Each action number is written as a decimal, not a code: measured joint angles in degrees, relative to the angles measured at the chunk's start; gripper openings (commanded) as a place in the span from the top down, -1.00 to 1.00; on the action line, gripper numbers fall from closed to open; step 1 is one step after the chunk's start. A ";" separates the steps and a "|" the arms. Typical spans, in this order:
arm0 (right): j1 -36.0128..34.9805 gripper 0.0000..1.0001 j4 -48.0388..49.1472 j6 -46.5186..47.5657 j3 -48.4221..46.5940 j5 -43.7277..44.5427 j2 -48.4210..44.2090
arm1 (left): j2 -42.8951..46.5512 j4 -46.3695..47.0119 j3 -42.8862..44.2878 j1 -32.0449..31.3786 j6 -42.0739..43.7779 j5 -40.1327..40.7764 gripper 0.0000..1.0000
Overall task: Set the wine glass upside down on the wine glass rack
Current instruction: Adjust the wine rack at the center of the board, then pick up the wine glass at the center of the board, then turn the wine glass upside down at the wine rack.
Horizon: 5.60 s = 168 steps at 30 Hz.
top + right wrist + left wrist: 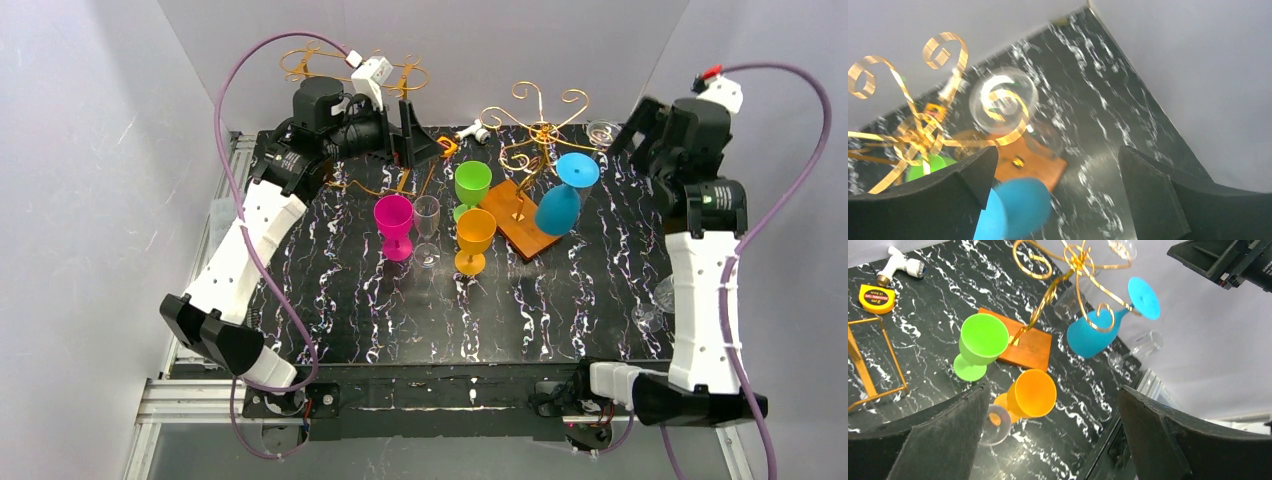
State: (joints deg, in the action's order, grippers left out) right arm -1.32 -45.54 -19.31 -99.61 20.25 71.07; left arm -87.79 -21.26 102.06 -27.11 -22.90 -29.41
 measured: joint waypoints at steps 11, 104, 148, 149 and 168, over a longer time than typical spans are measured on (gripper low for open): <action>3.28 -1.00 -7.65 -2.73 25.38 8.41 -14.67 | 0.61 -14.38 5.05 0.00 14.21 -0.68 -0.99; 9.68 0.97 -5.62 -7.45 41.55 5.33 -13.68 | 8.66 -21.33 0.61 -1.36 29.40 -1.11 -0.99; 6.82 0.97 -6.32 -21.59 -12.02 -59.91 -3.45 | 9.57 -4.13 -12.39 -5.62 1.64 -13.88 -0.99; 6.82 0.97 -3.96 -22.82 -12.02 -60.13 -2.67 | 7.10 -4.09 -9.53 -6.05 1.62 -13.53 -0.99; -19.76 0.97 1.86 -19.21 -36.04 -47.10 25.44 | 19.80 -13.44 -1.92 4.68 13.57 3.61 -0.99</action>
State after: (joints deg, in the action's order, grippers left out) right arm -21.08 -43.68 -38.52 -135.66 -26.85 96.51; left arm -67.99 -34.70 100.14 -22.44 -9.32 -25.80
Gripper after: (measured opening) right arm 0.105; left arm 0.992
